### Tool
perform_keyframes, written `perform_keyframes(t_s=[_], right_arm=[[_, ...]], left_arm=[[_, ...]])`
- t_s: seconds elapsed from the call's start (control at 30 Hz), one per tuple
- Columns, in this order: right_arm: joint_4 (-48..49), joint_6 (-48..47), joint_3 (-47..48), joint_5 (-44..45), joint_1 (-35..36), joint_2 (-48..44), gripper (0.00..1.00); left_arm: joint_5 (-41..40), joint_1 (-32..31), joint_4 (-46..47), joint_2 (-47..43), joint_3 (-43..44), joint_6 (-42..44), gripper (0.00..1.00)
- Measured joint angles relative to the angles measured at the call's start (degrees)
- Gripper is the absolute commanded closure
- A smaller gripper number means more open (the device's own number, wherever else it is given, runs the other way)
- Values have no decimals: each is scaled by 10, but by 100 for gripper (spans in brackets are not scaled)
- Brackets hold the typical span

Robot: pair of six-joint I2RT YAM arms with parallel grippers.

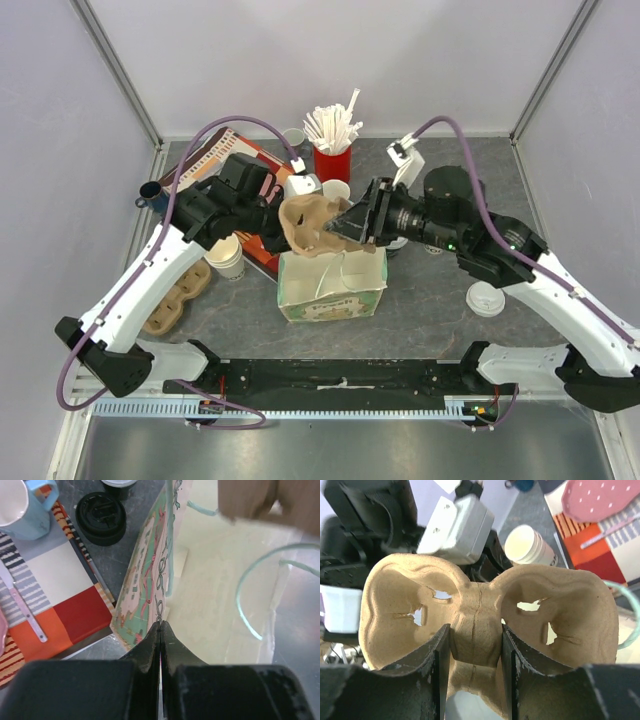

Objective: Pack the takeout coffee

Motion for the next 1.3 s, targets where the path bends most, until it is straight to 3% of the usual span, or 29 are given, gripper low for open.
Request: perform_keyframes(t_s=[0.33, 0.6, 1.0, 1.3], right_arm=[[-4, -48, -73, 60, 37, -23, 100], [-76, -61, -100, 139, 83, -49, 100], [-163, -1, -34, 268, 141, 77, 100], [-192, -7, -9, 294, 151, 128, 100]], left_arm=[[35, 2, 4, -2, -15, -20, 98], [41, 14, 4, -1, -15, -42, 98], [63, 25, 18, 2, -19, -75, 98], [57, 30, 24, 2, -23, -72, 98]])
